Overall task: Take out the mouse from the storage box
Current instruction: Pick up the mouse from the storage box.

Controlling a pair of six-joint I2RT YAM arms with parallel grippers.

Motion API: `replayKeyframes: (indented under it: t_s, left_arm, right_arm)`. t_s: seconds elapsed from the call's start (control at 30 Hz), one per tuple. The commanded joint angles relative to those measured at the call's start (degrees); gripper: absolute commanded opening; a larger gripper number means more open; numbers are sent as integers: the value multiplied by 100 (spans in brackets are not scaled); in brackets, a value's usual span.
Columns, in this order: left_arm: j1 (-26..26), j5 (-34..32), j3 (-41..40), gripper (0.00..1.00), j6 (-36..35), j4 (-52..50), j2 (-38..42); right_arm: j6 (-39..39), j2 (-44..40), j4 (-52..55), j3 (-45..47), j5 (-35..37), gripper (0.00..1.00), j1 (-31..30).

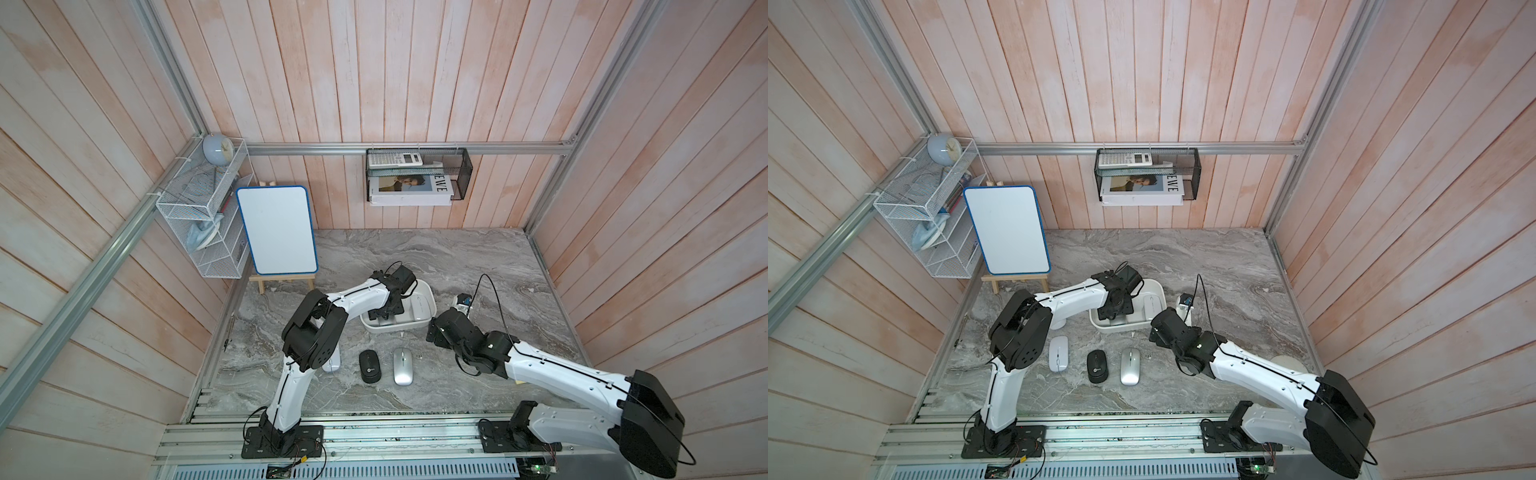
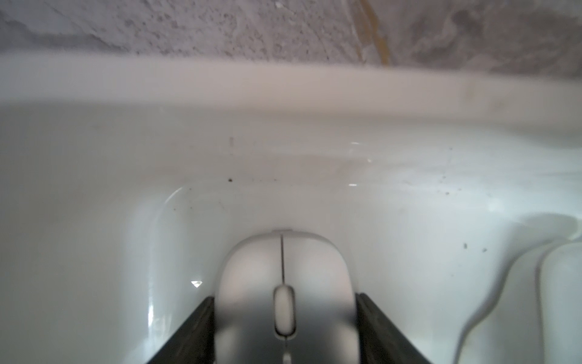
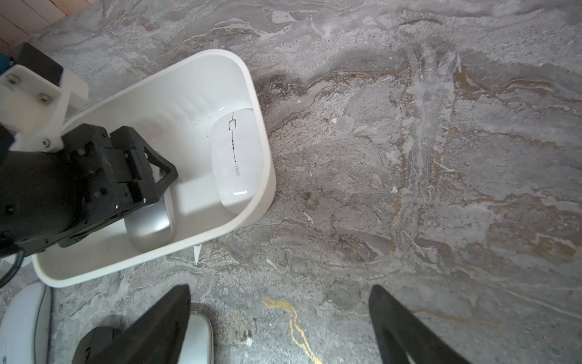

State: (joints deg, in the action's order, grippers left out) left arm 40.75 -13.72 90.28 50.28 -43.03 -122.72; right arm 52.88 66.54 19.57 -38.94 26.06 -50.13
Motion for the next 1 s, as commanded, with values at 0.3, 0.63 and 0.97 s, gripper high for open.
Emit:
replayKeyframes:
  t_s: [0.3, 0.63, 0.97]
  left_arm:
    - [-23, -147, -402, 57, 27, 443, 510]
    - [3, -413, -293, 55, -115, 183, 974]
    - [302, -613, -188, 55, -144, -147, 1555]
  right_arm:
    - [66, -483, 231, 351, 24, 92, 113]
    - [117, -617, 328, 355, -3, 92, 116]
    - [57, -1012, 785, 249, 284, 92, 127]
